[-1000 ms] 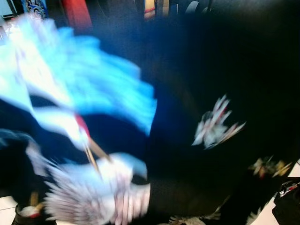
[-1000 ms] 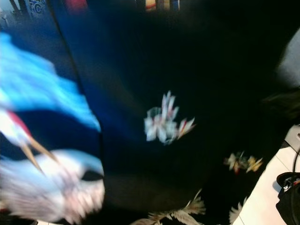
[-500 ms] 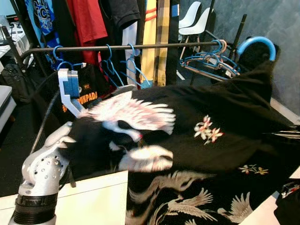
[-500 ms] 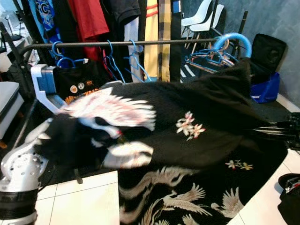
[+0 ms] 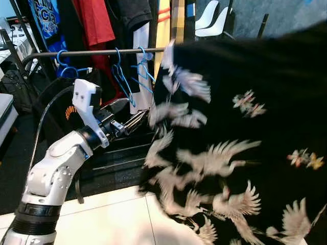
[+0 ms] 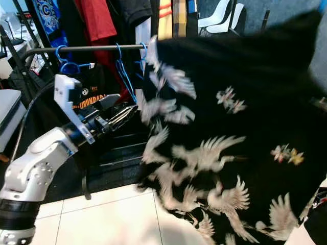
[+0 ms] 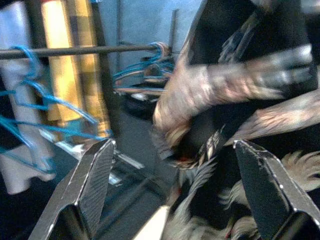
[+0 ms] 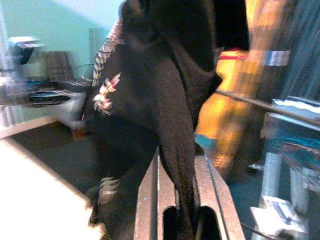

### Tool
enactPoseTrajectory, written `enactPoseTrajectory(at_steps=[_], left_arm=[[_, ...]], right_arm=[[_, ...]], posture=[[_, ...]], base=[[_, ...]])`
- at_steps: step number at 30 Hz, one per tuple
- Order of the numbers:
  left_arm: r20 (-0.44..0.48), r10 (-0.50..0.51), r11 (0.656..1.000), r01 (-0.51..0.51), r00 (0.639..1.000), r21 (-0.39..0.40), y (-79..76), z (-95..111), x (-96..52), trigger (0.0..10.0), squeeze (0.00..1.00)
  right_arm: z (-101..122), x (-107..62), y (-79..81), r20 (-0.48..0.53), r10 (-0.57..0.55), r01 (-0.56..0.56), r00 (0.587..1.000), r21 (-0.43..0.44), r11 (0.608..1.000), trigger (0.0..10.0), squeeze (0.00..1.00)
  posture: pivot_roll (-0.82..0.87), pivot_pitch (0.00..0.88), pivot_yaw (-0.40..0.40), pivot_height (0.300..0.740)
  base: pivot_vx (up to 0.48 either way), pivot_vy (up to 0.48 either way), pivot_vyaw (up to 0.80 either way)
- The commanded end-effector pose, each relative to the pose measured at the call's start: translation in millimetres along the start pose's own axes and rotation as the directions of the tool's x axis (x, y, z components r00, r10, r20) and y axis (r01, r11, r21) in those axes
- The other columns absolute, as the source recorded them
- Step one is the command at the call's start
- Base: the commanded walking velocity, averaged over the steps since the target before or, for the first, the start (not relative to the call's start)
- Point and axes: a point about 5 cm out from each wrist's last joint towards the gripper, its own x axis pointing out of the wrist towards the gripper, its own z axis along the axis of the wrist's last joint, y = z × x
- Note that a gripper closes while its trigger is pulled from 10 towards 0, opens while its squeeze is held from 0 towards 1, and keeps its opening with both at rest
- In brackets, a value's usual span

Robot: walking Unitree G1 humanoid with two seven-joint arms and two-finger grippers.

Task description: Hang hanger

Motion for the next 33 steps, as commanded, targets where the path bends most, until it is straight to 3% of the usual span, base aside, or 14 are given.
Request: enactPoseTrajectory(at_steps=[1,8,10,13,17,19,20,23,24,26,27,28,29,33], left_arm=[[-0.001,0.077,0.996,-0.077,0.997,0.048,11.8,2.3,-0.7,10.0,0.0],[0.072,0.095,0.995,-0.094,0.993,-0.02,13.4,12.6,1.2,10.0,0.0],[0.202,0.073,0.979,-0.031,0.977,-0.201,-0.2,30.2,10.7,10.0,0.0],[0.246,0.072,0.962,-0.002,0.967,-0.275,-6.2,36.5,14.6,10.0,0.0],[0.295,0.094,0.876,0.062,0.951,-0.478,-32.7,43.8,33.5,10.0,0.0],[0.295,0.094,0.876,0.062,0.951,-0.478,-32.7,43.8,33.5,10.0,0.0],[0.248,0.11,0.851,0.037,0.963,-0.524,-40.3,38.4,42.0,10.0,0.0],[0.248,0.11,0.851,0.037,0.963,-0.524,-40.3,38.4,42.0,10.0,0.0],[0.177,0.114,0.836,0.002,0.978,-0.549,-48.2,30.4,50.2,10.0,0.0],[0.177,0.114,0.836,0.002,0.978,-0.549,-48.2,30.4,50.2,10.0,0.0],[0.071,0.139,0.824,-0.075,0.988,-0.561,-54.1,20.0,57.9,10.0,0.0],[0.071,0.139,0.824,-0.075,0.988,-0.561,-54.1,20.0,57.9,10.0,0.0],[-0.014,0.166,0.813,-0.144,0.986,-0.564,-56.3,12.8,61.9,10.0,0.0],[-0.134,0.227,0.8,-0.263,0.965,-0.54,-55.1,5.5,68.6,10.0,0.0]], right_arm=[[-4.5,-2.2,-9.7,-0.018,-0.109,0.108,0.994,-0.043,0.993,0.0,0.0],[-37.0,14.5,-7.0,-0.15,-0.154,0.145,0.976,-0.07,0.987,0.0,0.0],[-93.4,41.4,8.0,-0.364,-0.196,0.142,0.911,-0.169,0.975,0.0,0.0],[-112.4,51.5,14.4,-0.418,-0.222,0.138,0.881,-0.223,0.965,0.0,0.0],[-150.9,86.2,29.9,-0.504,-0.352,0.06,0.788,-0.506,0.86,0.0,0.0],[-150.9,86.2,29.9,-0.504,-0.352,0.06,0.788,-0.506,0.86,0.0,0.0],[-159.6,101.0,35.8,-0.492,-0.382,0.025,0.783,-0.588,0.809,0.0,0.0],[-159.6,101.0,35.8,-0.492,-0.382,0.025,0.783,-0.588,0.809,0.0,0.0],[-163.3,117.7,41.4,-0.466,-0.402,-0.023,0.788,-0.675,0.737,0.0,0.0],[-163.3,117.7,41.4,-0.466,-0.402,-0.023,0.788,-0.675,0.737,0.0,0.0],[-161.4,136.7,49.3,-0.425,-0.401,-0.069,0.812,-0.752,0.656,0.0,0.0],[-161.4,136.7,49.3,-0.425,-0.401,-0.069,0.812,-0.752,0.656,0.0,0.0],[-159.6,149.7,55.6,-0.391,-0.396,-0.094,0.831,-0.8,0.592,0.0,0.0],[-155.6,170.0,69.8,-0.349,-0.356,-0.128,0.867,-0.847,0.517,0.0,0.0]], posture=[[-0.08,0.0,0.004,0.74],[-0.08,0.0,0.003,0.74],[-0.08,0.0,0.004,0.74],[-0.08,0.0,0.002,0.74],[-0.07,0.0,0.003,0.74],[-0.07,0.0,0.003,0.74],[-0.06,0.0,-0.002,0.74],[-0.06,0.0,-0.002,0.74],[-0.06,0.0,-0.001,0.74],[-0.06,0.0,-0.001,0.74],[-0.06,0.0,0.0,0.74],[-0.06,0.0,0.0,0.74],[-0.06,0.0,0.002,0.74],[-0.06,0.0,0.003,0.74]], base=[[0.0,0.0,0.0],[0.0,0.0,0.0],[0.0,0.0,0.0],[0.0,0.0,0.0],[0.0,0.0,0.0],[0.0,0.0,0.0],[0.0,0.0,0.0],[0.0,0.0,0.0],[0.0,0.0,0.0],[0.0,0.0,0.0],[0.0,0.0,0.0],[0.0,0.0,0.0],[0.0,0.0,0.0],[0.0,0.0,0.0]])
